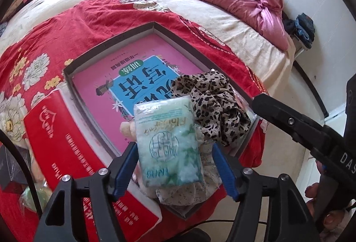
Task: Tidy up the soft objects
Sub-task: 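Lower both items into the tray and open both tools, then withdraw both open tools from the tray toward the remaining items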
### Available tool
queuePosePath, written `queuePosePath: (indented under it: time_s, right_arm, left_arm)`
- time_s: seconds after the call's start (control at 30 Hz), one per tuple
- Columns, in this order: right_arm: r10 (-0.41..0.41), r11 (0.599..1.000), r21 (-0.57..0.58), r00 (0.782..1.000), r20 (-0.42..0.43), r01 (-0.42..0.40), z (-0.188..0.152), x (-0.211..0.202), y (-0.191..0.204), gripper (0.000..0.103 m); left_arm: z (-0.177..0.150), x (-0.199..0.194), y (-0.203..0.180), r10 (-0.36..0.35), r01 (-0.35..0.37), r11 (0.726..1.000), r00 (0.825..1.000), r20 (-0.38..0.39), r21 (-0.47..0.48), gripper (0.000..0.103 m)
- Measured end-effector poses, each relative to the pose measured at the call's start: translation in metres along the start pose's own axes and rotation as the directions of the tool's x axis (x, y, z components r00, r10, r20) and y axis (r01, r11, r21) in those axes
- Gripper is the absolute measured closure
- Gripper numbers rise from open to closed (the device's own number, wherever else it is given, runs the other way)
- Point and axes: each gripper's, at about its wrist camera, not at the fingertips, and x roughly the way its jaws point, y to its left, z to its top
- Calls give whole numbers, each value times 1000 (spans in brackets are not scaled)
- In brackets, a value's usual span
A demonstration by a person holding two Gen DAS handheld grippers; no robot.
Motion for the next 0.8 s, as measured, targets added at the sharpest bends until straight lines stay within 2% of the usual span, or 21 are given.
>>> queuePosePath:
  time_s: [0.23,0.33,0.5,0.63,0.7,0.8]
  right_arm:
    - [10,999,-32,999,34,-9,0,-16,18,45]
    - [21,998,-67,999,33,-19,-2,-21,34,45]
    - [47,987,-156,998,30,-42,-10,-24,72,44]
    - [64,961,-270,998,7,-59,-25,-20,117,35]
    - [67,943,-327,998,-6,-65,-33,-16,138,35]
    - [57,898,-436,998,-19,-60,-49,-9,174,35]
  left_arm:
    - [-9,-41,19,-26,30,998,997,78,-50,29]
    - [-18,-59,32,-6,13,997,995,104,-71,28]
    - [-46,-93,76,33,-9,987,988,149,-160,28]
    - [-75,-107,125,96,-55,965,984,151,-256,28]
    - [-90,-109,151,130,-81,948,981,143,-307,28]
    - [-110,-106,185,140,-88,926,983,120,-366,28]
